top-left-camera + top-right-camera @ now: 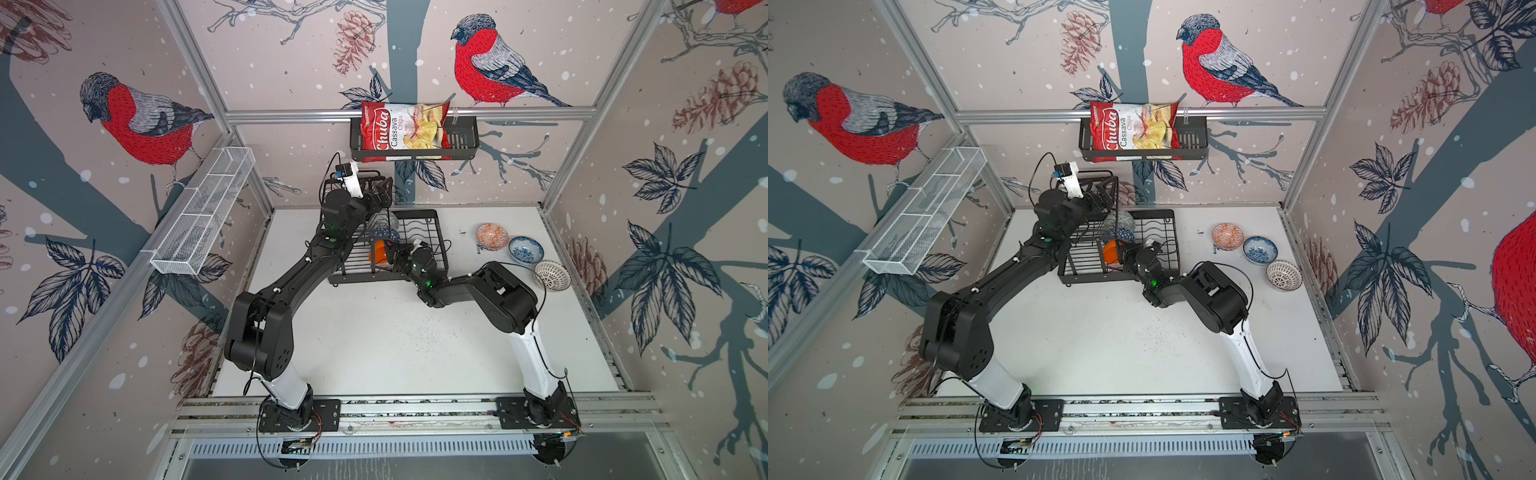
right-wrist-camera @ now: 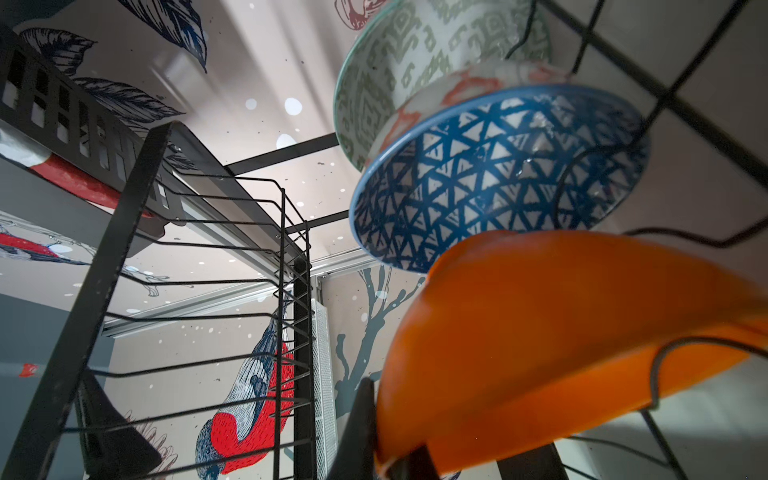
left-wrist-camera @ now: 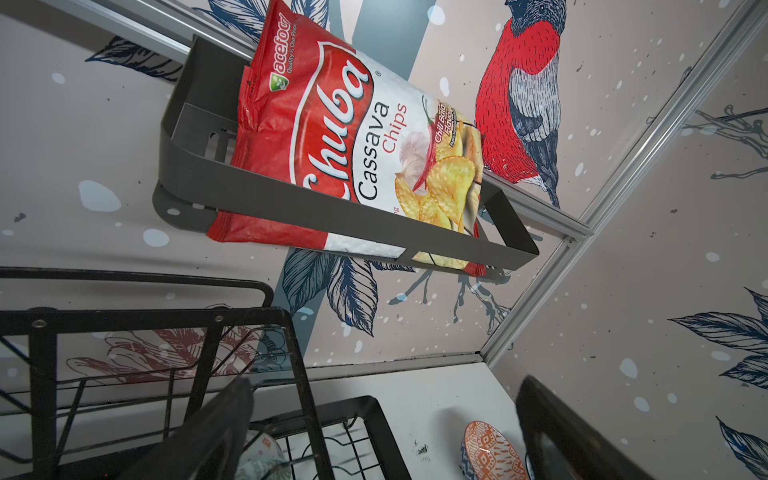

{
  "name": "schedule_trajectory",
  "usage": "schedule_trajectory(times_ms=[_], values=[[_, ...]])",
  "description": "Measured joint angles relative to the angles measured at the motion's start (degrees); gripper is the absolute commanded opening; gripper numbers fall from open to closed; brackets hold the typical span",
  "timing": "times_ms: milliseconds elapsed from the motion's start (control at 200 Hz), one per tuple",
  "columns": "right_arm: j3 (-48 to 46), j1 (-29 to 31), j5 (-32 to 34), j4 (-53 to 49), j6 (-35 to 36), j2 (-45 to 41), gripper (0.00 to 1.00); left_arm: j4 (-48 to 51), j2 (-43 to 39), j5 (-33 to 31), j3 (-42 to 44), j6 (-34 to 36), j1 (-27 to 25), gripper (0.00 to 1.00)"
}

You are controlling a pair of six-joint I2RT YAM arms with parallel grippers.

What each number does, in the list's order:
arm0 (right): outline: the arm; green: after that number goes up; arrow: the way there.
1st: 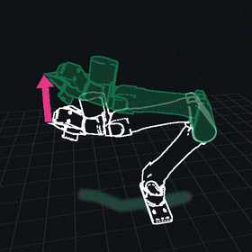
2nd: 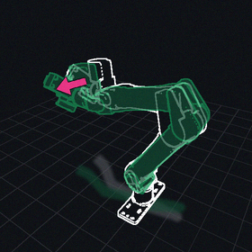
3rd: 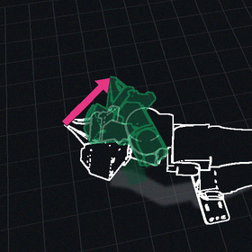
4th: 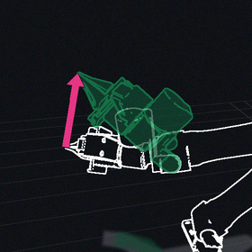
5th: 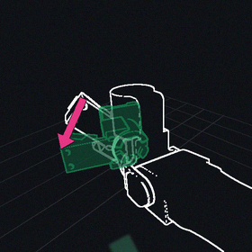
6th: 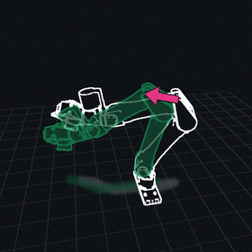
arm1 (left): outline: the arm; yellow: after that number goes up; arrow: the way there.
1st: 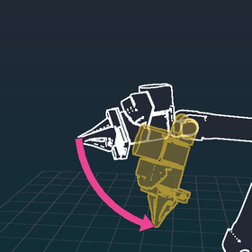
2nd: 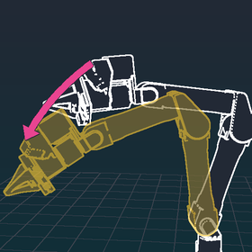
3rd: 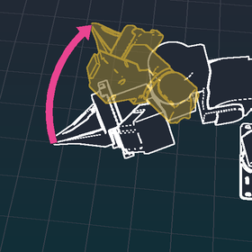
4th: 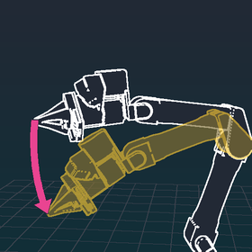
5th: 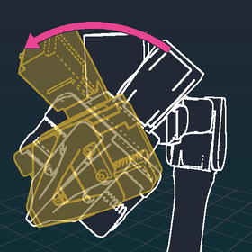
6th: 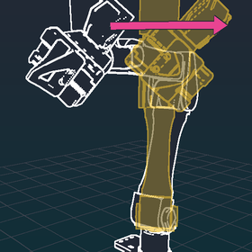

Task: Load the bowls into the dish rack
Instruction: 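Push the orange bowl down into a rack slot with the right gripper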

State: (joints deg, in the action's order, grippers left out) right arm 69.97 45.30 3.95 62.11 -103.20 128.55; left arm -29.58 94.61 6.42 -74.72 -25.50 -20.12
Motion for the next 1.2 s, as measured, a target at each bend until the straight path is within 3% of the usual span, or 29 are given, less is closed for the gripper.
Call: schedule_trajectory(times_ms=[310, 785, 1201], values=[[0.07, 0.24, -0.04, -2.56, -0.22, -0.46, 0.18, 0.00, 0.00, 0.00, 0.00, -0.07, 0.00, 0.99], [-0.31, 0.28, -1.29, -3.65, -0.22, -1.25, 0.19, 0.00, 0.00, 0.07, 0.00, -0.17, 0.04, 0.99], [-2.40, 0.26, -1.44, -4.07, 1.09, -4.13, 0.34, 0.00, 0.22, 0.90, 0.00, -1.09, 0.04, 0.99]])
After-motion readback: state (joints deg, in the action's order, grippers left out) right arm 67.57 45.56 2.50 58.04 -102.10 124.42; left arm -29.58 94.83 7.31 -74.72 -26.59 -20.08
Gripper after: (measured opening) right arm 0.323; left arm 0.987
